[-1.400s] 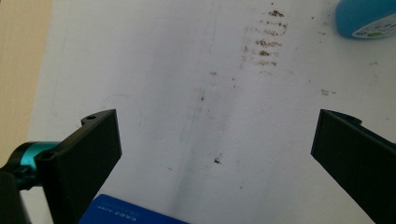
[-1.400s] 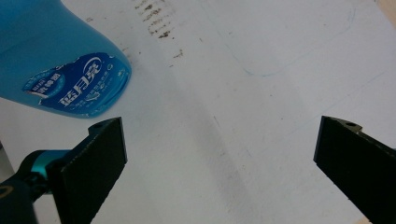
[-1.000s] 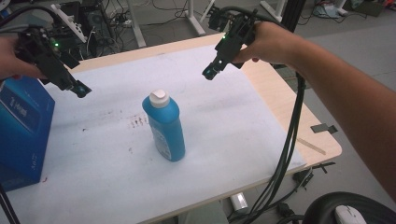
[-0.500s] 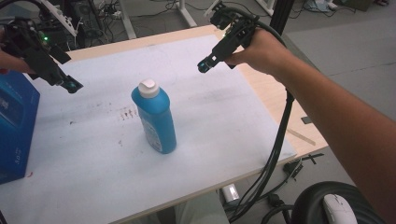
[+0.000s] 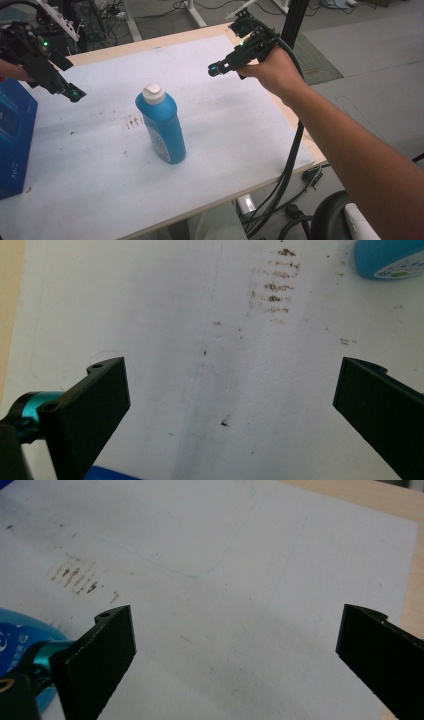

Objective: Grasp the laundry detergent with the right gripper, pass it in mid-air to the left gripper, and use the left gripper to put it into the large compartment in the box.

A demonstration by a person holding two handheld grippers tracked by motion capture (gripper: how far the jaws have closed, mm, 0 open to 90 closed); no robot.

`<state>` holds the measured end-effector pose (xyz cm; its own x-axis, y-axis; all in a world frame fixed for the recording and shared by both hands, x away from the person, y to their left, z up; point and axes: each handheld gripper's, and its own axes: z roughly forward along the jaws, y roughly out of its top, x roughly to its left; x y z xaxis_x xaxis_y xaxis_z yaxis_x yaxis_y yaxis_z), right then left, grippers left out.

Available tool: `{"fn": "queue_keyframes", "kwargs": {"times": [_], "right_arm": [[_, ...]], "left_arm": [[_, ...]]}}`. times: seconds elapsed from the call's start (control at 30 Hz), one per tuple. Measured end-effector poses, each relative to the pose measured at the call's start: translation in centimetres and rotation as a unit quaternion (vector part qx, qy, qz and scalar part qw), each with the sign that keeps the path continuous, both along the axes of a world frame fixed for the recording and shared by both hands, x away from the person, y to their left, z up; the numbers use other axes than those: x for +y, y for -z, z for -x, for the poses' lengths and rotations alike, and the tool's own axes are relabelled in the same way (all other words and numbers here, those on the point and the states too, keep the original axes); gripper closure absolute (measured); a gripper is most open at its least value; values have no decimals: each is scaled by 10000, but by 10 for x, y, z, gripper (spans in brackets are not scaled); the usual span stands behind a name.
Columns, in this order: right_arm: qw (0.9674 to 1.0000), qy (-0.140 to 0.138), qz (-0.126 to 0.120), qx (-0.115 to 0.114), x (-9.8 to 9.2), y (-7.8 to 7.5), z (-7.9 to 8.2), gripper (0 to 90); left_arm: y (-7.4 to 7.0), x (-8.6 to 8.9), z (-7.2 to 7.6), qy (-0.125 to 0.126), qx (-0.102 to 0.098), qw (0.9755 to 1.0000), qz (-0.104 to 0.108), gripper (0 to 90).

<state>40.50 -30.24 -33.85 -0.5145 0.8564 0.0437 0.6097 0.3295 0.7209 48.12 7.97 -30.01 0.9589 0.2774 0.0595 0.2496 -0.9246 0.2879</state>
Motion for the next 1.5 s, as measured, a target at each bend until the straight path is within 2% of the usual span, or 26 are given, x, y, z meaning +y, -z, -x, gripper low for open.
{"fn": "queue_keyframes", "kwargs": {"times": [0.07, 0.23, 0.27, 0.37, 0.43, 0.57, 0.63, 0.67, 0.8, 1.17, 1.5], "right_arm": [[10000, 56, -43, -40, -1, 2, 1, 19], [9983, 250, -284, -448, -4, 9, 10, 19], [9983, 250, -284, -448, -4, 9, 10, 19], [9951, 403, -463, -770, -5, 18, 18, 19], [9942, 458, -510, -822, -5, 20, 21, 19], [9903, 578, -648, -1080, -7, 26, 31, 18], [9897, 591, -667, -1118, -8, 27, 33, 19], [9880, 611, -734, -1217, -9, 30, 37, 19], [9857, 568, -767, -1389, -10, 35, 45, 19], [9784, 696, -888, -1731, -8, 45, 68, 18], [9758, 702, -988, -1822, -5, 53, 87, 19]], "left_arm": [[0, 0, 0, 19, 4, 10000, -12, 16], [0, -1, 0, 33, 3, 10000, -22, 16], [0, -1, 0, 33, 3, 10000, -22, 16], [0, -2, 1, 57, -14, 10000, 4, 16], [0, -2, 1, 48, -14, 10000, 6, 17], [-1, -1, 2, 61, -17, 10000, -10, 16], [-1, 0, 2, 50, -18, 10000, 16, 16], [-1, 0, 2, 47, -20, 10000, 3, 17], [0, 0, 3, 42, -12, 10000, 21, 17], [2, -2, 3, 71, -18, 10000, 23, 16], [3, -3, 5, 76, -11, 10000, 22, 17]]}}
